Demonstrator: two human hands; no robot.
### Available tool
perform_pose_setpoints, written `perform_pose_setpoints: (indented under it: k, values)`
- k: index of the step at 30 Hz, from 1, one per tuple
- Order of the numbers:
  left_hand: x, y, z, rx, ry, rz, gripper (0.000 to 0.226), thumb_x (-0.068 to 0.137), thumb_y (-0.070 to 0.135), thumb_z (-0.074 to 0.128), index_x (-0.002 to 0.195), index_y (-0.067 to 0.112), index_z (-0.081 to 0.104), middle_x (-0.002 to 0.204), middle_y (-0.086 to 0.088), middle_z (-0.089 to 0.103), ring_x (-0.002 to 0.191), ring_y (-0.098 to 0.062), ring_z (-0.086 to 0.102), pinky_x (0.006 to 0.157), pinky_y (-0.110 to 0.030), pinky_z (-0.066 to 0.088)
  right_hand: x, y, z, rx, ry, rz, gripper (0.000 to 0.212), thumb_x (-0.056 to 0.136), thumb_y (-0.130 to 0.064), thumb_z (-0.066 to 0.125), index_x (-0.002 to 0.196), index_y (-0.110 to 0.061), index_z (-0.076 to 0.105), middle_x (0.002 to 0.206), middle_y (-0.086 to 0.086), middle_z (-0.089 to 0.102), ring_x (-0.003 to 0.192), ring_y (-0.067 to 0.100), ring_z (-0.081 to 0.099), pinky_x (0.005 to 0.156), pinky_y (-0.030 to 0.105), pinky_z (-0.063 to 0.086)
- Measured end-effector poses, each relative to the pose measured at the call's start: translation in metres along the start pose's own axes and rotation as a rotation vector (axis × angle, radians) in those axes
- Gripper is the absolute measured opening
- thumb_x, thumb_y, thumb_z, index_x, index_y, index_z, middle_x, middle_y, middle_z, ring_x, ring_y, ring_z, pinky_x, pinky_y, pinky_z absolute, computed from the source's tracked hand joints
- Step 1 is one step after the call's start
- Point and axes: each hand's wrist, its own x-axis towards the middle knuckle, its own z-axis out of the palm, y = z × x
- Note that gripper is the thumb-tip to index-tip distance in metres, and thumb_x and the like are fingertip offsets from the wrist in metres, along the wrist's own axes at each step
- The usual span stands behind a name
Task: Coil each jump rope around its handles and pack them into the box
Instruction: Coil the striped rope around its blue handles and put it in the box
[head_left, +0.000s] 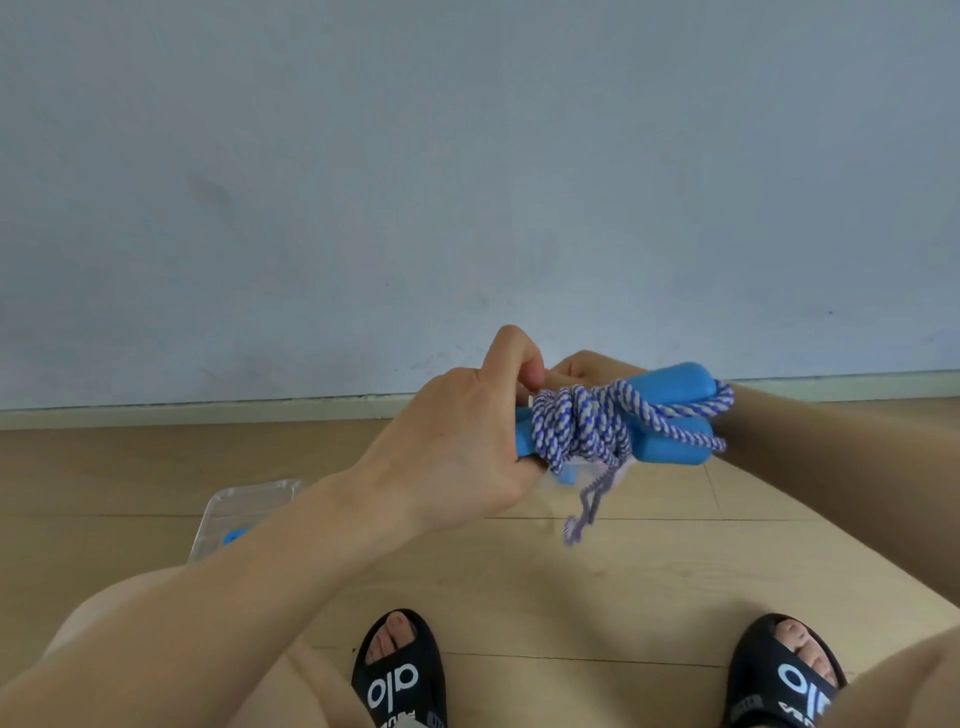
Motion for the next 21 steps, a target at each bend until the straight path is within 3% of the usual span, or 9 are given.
perform_pose_setpoints:
  k: [3,5,7,10,12,14,17,21]
  values:
    - [0.007,-0.006,0.0,-0.144,0.045,-0.152,0.044,0.077,0.027,0.076,0.1,0.027,0.039,0.07,0.007,0.065,0.054,-0.007,0.053,0.053,-0.026,0.042,-0.009,0.017,0.006,0.163,-0.046,0.004,0.029,0.103,-0.007,0.044,0.075,-0.004,0.053,0.065,0.004,0.046,0.052,0.011,0.041,0.054,0.025,0.03]
    - [0.017,-0.017,-0.002,-0.207,0.1,-0.278,0.036,0.079,0.026,0.074,0.102,0.023,0.045,0.068,0.004,0.062,0.05,-0.006,0.051,0.049,-0.023,0.039,-0.015,0.015,0.012,0.162,-0.019,0.035,0.044,0.104,-0.024,0.035,0.062,-0.016,0.04,0.056,0.002,0.032,0.048,0.013,0.023,0.047,0.024,0.02]
    - [0.024,-0.037,-0.003,-0.053,0.07,-0.341,0.031,0.082,0.03,0.069,0.102,0.021,0.046,0.072,0.004,0.06,0.055,-0.007,0.052,0.049,-0.027,0.038,-0.02,0.013,0.022,0.086,0.076,0.102,0.051,0.103,-0.044,0.029,0.058,-0.02,0.03,0.049,-0.003,0.029,0.042,0.013,0.023,0.043,0.022,0.024]
    - [0.026,-0.064,-0.003,0.274,-0.11,-0.421,0.025,0.085,0.032,0.06,0.097,0.015,0.046,0.081,-0.002,0.057,0.067,-0.017,0.054,0.054,-0.034,0.04,-0.032,0.014,0.035,-0.245,0.117,0.138,0.049,0.099,-0.049,0.026,0.063,-0.017,0.034,0.057,0.001,0.042,0.055,0.02,0.038,0.058,0.033,0.04]
    - [0.024,-0.067,0.003,0.444,-0.19,-0.377,0.022,0.085,0.029,0.055,0.094,0.013,0.045,0.078,-0.003,0.052,0.066,-0.022,0.051,0.052,-0.034,0.035,-0.044,0.004,0.036,-0.372,0.157,0.082,0.037,0.102,-0.035,0.028,0.072,-0.015,0.035,0.067,0.008,0.048,0.063,0.025,0.044,0.065,0.044,0.045]
    - [0.024,-0.06,0.012,0.587,-0.223,-0.279,0.019,0.085,0.026,0.054,0.094,0.012,0.043,0.072,-0.002,0.046,0.062,-0.024,0.047,0.051,-0.033,0.029,-0.055,-0.015,0.031,-0.404,0.193,-0.016,0.043,0.102,-0.039,0.032,0.067,-0.014,0.031,0.061,0.007,0.043,0.056,0.019,0.037,0.057,0.037,0.038]
    - [0.023,-0.045,0.027,0.672,-0.25,-0.212,0.014,0.087,0.021,0.051,0.093,0.012,0.042,0.077,-0.004,0.053,0.06,-0.024,0.045,0.052,-0.031,0.03,-0.065,-0.036,0.023,-0.517,0.184,-0.136,0.052,0.099,-0.049,0.035,0.061,-0.014,0.031,0.052,-0.001,0.035,0.048,0.013,0.03,0.047,0.026,0.025]
    - [0.016,-0.023,0.043,0.68,-0.339,-0.107,0.019,0.089,0.018,0.048,0.107,0.013,0.05,0.095,-0.007,0.061,0.083,-0.029,0.062,0.061,-0.032,0.035,-0.066,-0.056,0.001,-0.525,0.221,-0.229,0.055,0.098,-0.049,0.045,0.058,-0.013,0.031,0.047,0.001,0.03,0.041,0.014,0.03,0.043,0.024,0.027]
